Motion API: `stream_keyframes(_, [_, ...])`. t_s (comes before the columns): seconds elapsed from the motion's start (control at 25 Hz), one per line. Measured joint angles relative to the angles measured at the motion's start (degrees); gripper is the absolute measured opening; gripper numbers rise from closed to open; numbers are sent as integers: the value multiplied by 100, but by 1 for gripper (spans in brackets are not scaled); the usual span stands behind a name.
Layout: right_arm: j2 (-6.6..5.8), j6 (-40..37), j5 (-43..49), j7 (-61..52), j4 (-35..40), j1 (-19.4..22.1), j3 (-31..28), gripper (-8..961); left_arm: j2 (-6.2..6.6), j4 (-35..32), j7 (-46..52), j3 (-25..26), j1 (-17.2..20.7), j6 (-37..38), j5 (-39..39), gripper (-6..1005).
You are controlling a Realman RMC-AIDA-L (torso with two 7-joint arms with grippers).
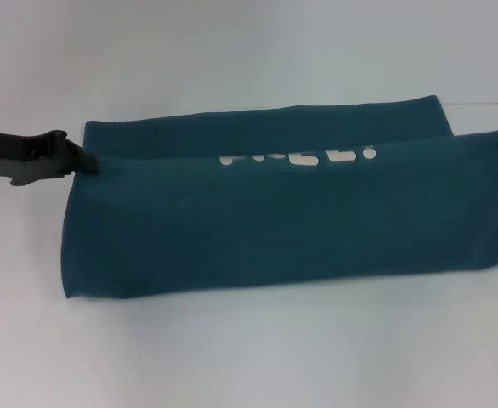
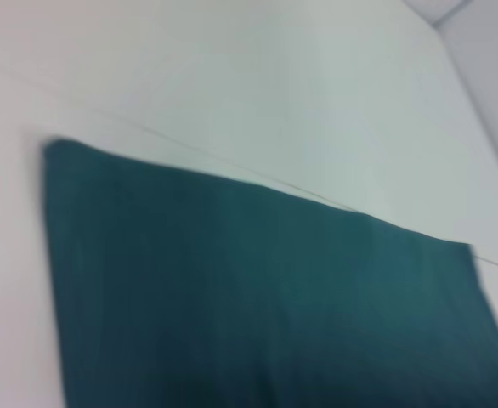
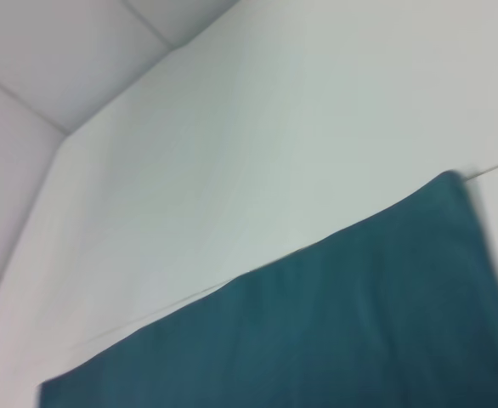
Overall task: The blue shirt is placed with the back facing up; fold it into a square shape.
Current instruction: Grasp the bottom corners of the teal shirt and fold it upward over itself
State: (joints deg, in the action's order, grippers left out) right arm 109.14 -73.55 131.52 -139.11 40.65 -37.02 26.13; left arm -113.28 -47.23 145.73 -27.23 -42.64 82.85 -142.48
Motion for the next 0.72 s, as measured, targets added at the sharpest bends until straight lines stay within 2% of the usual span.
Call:
stream_keyframes(0.08, [33, 324, -13, 8, -63, -36, 115, 34, -59, 4, 77, -262, -5, -401, 23, 53])
stream_keyframes(0.12, [61, 495, -13, 9, -76, -63, 168, 34, -59, 4, 77, -262, -5, -401, 23, 53])
stream_keyframes(0.16, [86, 645, -15, 10, -89, -92, 218, 34, -126, 8, 79, -365, -48, -681, 36, 54])
stream_keyframes(0.4, [234, 1710, -3, 1, -281, -423, 696, 35, -277, 105, 110, -641, -231, -1530, 24, 55])
stream_keyframes(0.72, [260, 2695, 15, -63, -672, -982, 1300, 35, -285, 435, 284, -1019, -401, -2549, -4, 57])
